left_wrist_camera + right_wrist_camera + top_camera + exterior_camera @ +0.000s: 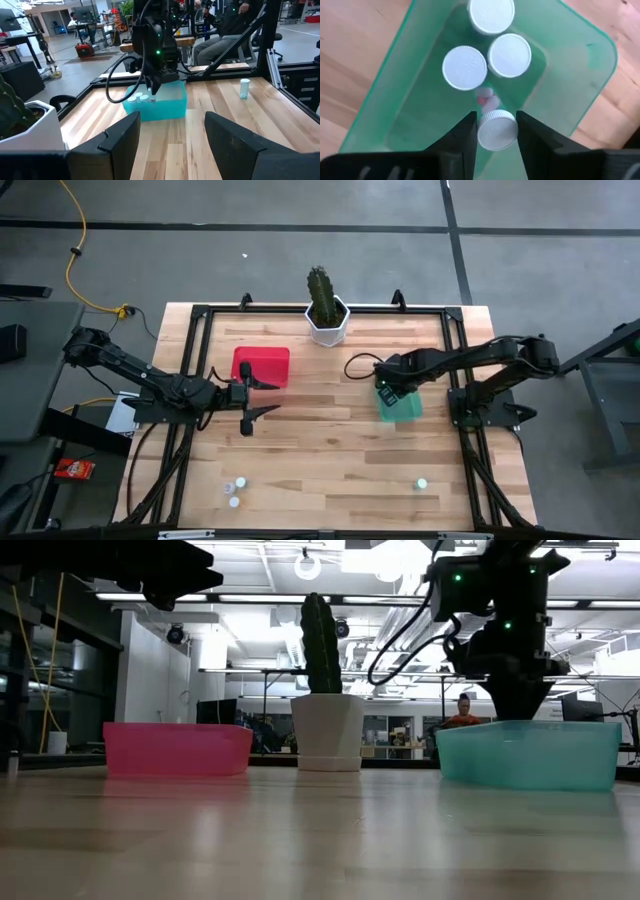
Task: Pick and place medicine bottles into bin by pill shape (circle, oval)
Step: Put the blue capsule bottle into the green bin, then put the orange tablet bottle into the red bin
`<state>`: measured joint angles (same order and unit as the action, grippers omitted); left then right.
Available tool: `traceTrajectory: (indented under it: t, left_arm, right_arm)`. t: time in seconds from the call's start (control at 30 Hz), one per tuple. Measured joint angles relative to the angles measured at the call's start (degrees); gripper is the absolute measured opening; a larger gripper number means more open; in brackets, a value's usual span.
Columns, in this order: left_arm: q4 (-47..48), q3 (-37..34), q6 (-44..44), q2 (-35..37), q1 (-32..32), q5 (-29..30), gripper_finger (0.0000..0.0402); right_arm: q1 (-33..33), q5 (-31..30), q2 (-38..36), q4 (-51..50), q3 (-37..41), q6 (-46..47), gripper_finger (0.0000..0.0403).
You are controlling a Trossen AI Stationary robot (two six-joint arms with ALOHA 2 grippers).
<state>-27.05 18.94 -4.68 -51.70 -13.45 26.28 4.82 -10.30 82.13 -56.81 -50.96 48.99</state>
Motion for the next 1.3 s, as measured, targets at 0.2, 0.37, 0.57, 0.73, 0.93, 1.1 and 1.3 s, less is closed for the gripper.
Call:
traceTrajectory:
  t: [0.2,0.37,0.57,0.73,0.93,1.1,1.3]
  left_arm:
    - [0.0,0.0,0.0,0.0,0.0,0.0,0.0213]
    - [0.0,0.0,0.1,0.0,0.0,0.0,0.0213]
    - [0.1,0.0,0.0,0.0,0.0,-0.1,0.0213]
    - [0.2,0.0,-0.1,0.0,0.0,0.0,0.0213]
    - [0.3,0.0,-5.9,0.0,-0.1,0.0,0.0213]
    - [0.2,0.0,-6.0,0.0,-0.1,-0.1,0.0213]
    - [0.2,0.0,-4.0,0.0,-0.1,0.0,0.0213]
  right_arm:
    - [0.1,-0.1,0.0,2.0,0.0,0.0,0.0129]
    - [0.1,-0.1,0.0,3.3,0.0,0.0,0.0145]
    - [0.1,-0.2,0.0,2.5,-0.1,-1.4,0.0192]
    - [-0.4,-2.1,-2.7,-0.7,-0.1,-3.6,0.0227]
    - [-9.9,-17.5,-12.1,1.2,-0.1,-1.3,0.0233]
    - [-20.7,-29.5,-18.0,17.8,1.6,-6.2,0.0232]
    - [-27.5,-33.8,-18.1,54.3,9.7,-28.4,0.0232]
